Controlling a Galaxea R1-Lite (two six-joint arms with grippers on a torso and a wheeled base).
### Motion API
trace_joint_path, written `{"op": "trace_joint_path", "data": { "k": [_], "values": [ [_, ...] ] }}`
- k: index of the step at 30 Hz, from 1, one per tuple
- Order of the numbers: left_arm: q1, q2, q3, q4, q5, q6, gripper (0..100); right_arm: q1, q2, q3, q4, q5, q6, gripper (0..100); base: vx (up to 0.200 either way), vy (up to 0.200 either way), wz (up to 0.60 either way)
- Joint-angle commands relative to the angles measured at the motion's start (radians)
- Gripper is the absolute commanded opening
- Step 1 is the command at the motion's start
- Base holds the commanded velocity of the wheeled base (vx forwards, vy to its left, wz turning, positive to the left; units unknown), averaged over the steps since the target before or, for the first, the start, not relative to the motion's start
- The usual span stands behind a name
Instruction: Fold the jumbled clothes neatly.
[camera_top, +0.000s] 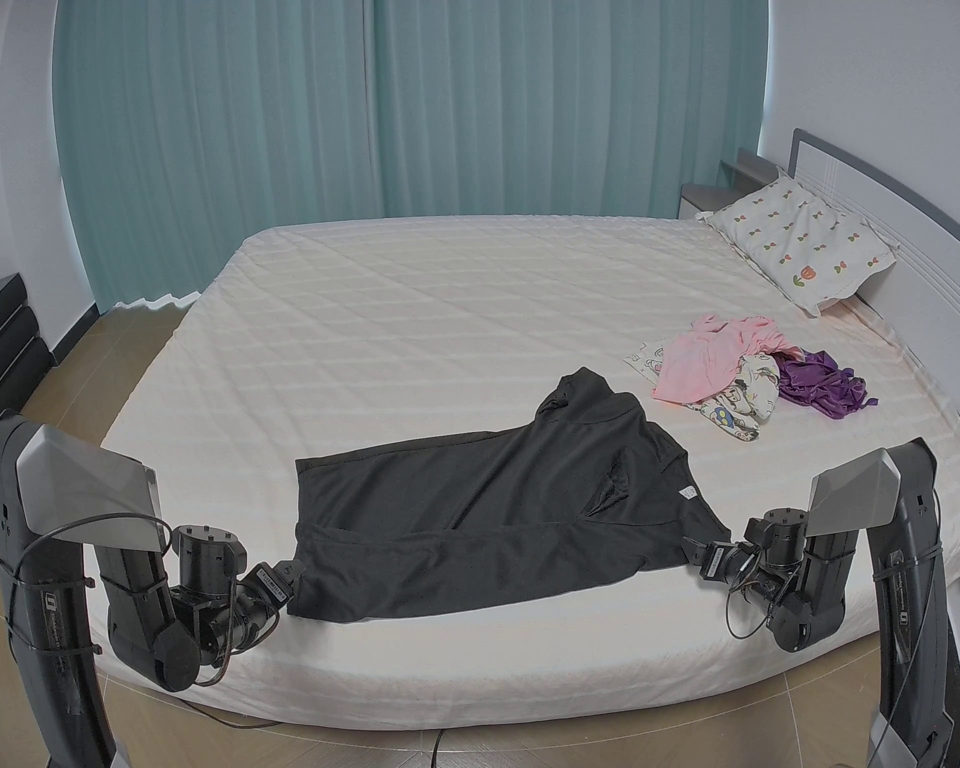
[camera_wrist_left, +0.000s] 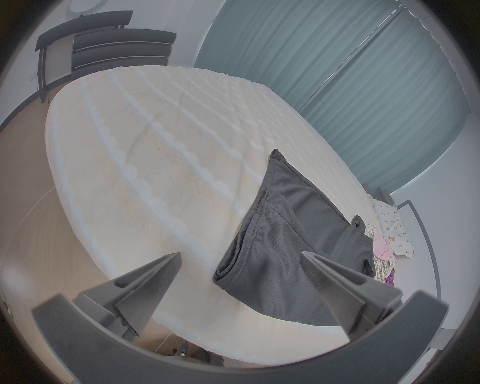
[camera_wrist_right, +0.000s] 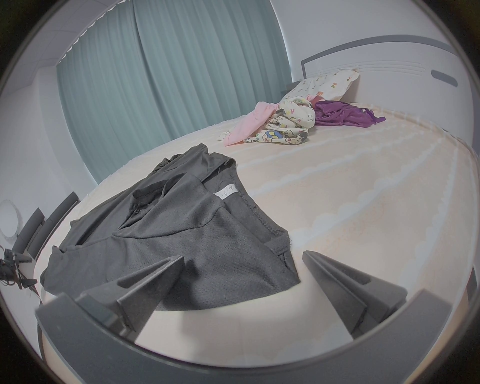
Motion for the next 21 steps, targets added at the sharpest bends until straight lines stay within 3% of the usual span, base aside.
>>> {"op": "trace_joint_path", "data": {
  "k": [1,7,12,21],
  "values": [
    [-0.001,-0.002,0.005,-0.001,0.002,-0.002,100,0.0,0.002,-0.006,-0.012,-0.001,0.006,100,0.0,0.0,0.0],
    [-0.003,-0.01,0.01,-0.001,0.002,-0.002,100,0.022,-0.005,-0.022,-0.015,-0.009,0.019,100,0.0,0.0,0.0],
    [-0.001,-0.01,0.013,-0.001,-0.001,-0.011,100,0.0,-0.08,-0.061,-0.01,-0.014,0.132,100,0.0,0.0,0.0],
    [-0.003,-0.011,0.016,-0.001,-0.013,-0.011,100,0.0,-0.086,-0.061,-0.01,0.011,0.154,100,0.2,0.0,0.0]
  ]
}}
